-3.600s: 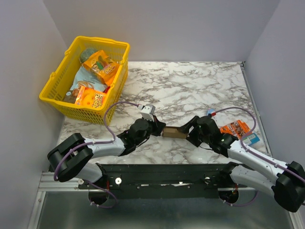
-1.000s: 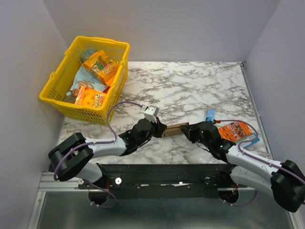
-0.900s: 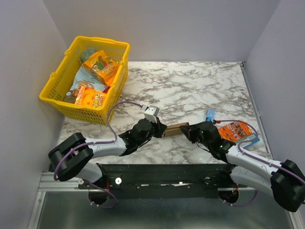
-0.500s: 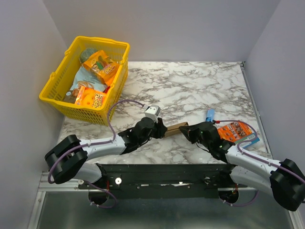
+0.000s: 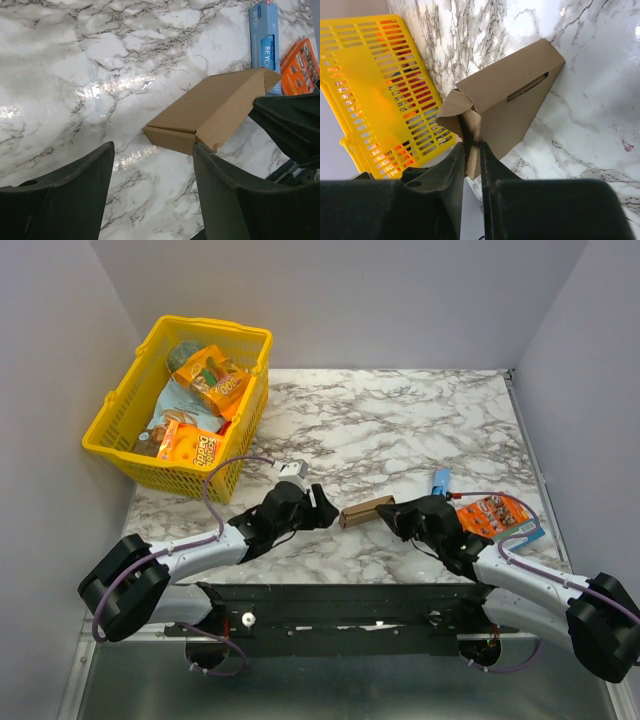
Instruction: Fold the paper box
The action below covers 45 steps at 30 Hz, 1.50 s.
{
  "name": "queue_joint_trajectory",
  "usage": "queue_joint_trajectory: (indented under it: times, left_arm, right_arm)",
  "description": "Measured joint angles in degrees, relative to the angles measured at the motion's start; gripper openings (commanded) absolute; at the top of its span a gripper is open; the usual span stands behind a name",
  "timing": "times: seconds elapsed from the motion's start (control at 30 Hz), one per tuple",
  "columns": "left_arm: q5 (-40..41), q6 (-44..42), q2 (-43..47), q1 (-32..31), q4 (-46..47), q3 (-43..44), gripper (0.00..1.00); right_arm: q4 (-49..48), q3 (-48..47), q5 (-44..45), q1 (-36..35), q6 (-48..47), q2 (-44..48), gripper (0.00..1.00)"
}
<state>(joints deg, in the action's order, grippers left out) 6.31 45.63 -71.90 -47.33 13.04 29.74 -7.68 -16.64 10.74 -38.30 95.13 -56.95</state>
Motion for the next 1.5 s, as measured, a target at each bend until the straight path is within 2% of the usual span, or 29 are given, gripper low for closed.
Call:
queue_joint_trajectory:
  times: [0.2, 0.5, 0.87, 1.07, 1.17, 1.5]
  left_arm:
    - [-4.52, 4.94, -0.44, 0.79, 5.07, -1.62, 0.75]
    - [-7.21, 11.15, -2.23, 0.83, 12.59, -3.26, 0.73]
    - [-11.5, 15.76, -10.05, 1.66, 20.55, -4.2, 0.62]
    - [-13.44, 18.36, -11.69, 2.75, 27.65, -7.02, 0.67]
    - [-13.46, 18.99, -11.65, 2.89, 29.0, -8.04, 0.7]
    - [-12.52, 20.87, -10.58, 3.52, 30.67, -9.2, 0.72]
  right_arm:
    - [0.0, -0.02, 0.0, 0.0, -0.04, -0.07, 0.24]
    - [0.0, -0.17, 0.02, 0.0, -0.17, -0.26, 0.24]
    - [0.0, -0.68, 0.02, 0.02, -0.28, -0.79, 0.24]
    - [0.0, -1.03, 0.02, 0.02, -0.63, -1.33, 0.24]
    - [0.0, -1.09, 0.02, 0.02, -0.66, -1.51, 0.24]
    - [-0.15, -1.2, 0.0, 0.02, -0.68, -1.81, 0.24]
